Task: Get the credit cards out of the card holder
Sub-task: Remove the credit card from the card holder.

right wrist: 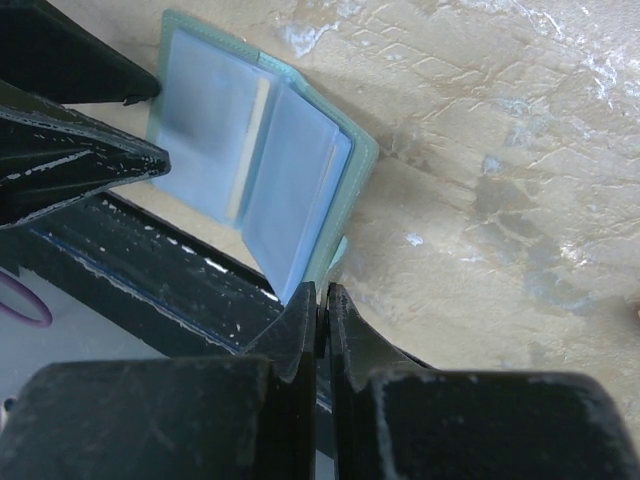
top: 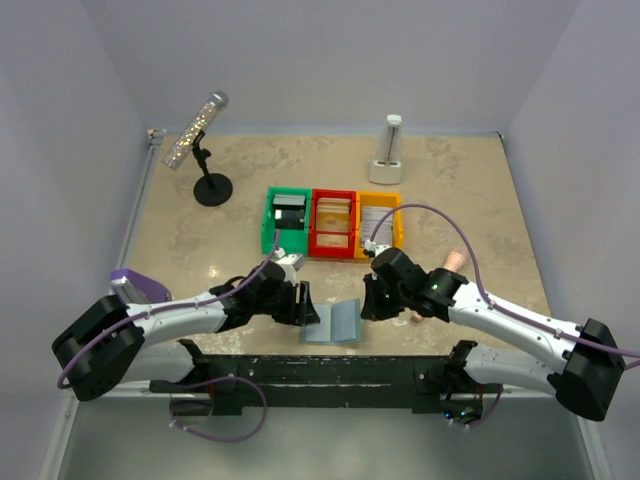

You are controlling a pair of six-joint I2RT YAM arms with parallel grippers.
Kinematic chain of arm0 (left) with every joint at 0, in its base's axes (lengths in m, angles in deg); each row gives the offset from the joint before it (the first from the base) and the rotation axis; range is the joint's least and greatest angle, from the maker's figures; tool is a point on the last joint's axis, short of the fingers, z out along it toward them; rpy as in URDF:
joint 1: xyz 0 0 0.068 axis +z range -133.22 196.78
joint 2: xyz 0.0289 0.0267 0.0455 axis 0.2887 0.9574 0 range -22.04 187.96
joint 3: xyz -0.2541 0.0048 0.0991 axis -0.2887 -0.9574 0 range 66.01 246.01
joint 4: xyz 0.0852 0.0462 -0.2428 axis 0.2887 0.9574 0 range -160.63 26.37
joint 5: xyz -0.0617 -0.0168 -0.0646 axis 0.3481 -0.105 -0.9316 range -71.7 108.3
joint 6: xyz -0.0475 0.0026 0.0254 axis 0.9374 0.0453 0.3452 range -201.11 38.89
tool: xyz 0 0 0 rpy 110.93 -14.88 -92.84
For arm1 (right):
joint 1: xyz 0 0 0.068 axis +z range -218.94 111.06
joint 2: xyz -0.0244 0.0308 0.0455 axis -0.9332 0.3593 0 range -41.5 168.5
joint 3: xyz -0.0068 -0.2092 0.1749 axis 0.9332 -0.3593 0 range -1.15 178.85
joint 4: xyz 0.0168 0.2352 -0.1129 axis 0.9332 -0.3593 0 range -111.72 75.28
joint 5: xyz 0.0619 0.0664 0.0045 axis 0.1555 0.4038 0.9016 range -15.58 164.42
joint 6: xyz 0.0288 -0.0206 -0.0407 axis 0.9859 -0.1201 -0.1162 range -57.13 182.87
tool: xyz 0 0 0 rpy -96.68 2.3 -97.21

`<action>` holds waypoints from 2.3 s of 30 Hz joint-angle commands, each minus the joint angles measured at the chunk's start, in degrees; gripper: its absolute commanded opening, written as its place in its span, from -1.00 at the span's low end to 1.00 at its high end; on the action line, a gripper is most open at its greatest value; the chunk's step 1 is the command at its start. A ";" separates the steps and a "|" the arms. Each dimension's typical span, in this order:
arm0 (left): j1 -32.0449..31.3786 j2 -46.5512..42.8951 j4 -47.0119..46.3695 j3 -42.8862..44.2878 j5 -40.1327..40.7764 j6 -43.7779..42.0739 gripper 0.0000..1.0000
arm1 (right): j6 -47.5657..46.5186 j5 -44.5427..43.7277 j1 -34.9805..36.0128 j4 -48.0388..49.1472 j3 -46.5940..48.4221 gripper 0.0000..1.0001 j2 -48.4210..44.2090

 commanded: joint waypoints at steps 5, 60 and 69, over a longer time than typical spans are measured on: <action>-0.18 -0.12 -5.34 -1.07 -3.81 -0.32 0.20 | -0.43 1.23 0.26 1.87 1.81 -1.00 0.86; -3.44 14.12 -15.98 11.94 -18.06 -2.35 0.20 | -0.69 -2.37 0.35 -4.01 1.02 -0.44 -2.56; -3.17 7.28 -16.95 7.90 -12.35 -1.21 0.20 | -2.63 4.47 0.35 3.35 -1.01 -0.59 -7.76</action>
